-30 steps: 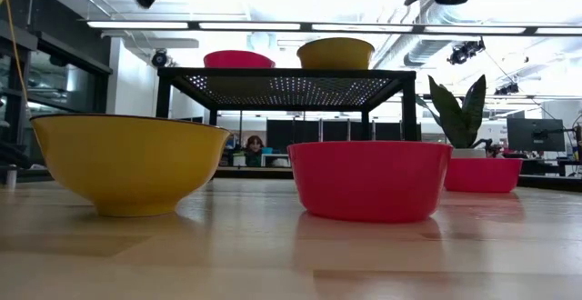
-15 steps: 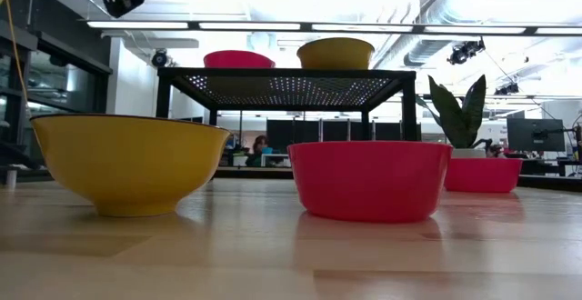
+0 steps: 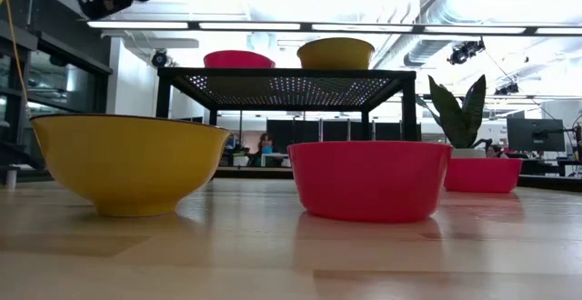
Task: Pick & Place Mini bowls
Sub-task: Stack the left yellow patterned bowl on top of the yellow patterned bowl on the shelf
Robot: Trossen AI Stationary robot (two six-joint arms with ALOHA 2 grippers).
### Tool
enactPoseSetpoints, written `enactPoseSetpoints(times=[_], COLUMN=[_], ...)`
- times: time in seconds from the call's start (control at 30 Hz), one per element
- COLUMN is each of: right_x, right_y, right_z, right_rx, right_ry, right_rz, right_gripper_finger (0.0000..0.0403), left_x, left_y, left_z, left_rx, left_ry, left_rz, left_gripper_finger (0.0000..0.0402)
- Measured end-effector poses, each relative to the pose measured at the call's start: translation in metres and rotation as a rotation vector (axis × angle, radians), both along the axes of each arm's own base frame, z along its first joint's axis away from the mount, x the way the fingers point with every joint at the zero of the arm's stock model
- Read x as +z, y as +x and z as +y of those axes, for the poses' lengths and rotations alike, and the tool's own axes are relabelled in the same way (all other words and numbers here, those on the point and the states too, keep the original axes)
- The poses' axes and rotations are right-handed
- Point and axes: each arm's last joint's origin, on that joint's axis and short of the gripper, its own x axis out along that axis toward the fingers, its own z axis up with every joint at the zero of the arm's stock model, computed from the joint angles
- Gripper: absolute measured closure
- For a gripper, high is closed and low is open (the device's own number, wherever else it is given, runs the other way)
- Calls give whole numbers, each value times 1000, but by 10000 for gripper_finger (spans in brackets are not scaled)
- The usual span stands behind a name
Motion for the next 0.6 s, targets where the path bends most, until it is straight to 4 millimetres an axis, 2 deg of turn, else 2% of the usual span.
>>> enactPoseSetpoints(times=[0.2,0.6], right_x=[0,0], right_y=[0,0], right_z=[12,26], right_rx=[35,62], right_ry=[-30,-35], right_rz=[1,-2], right_gripper_finger=[274,274], left_x=[-20,-53], left_y=[10,26], left_z=[-18,-32], left_rx=[44,56], left_ry=[-63,-148], left_rz=[88,272], left_gripper_finger=[318,318])
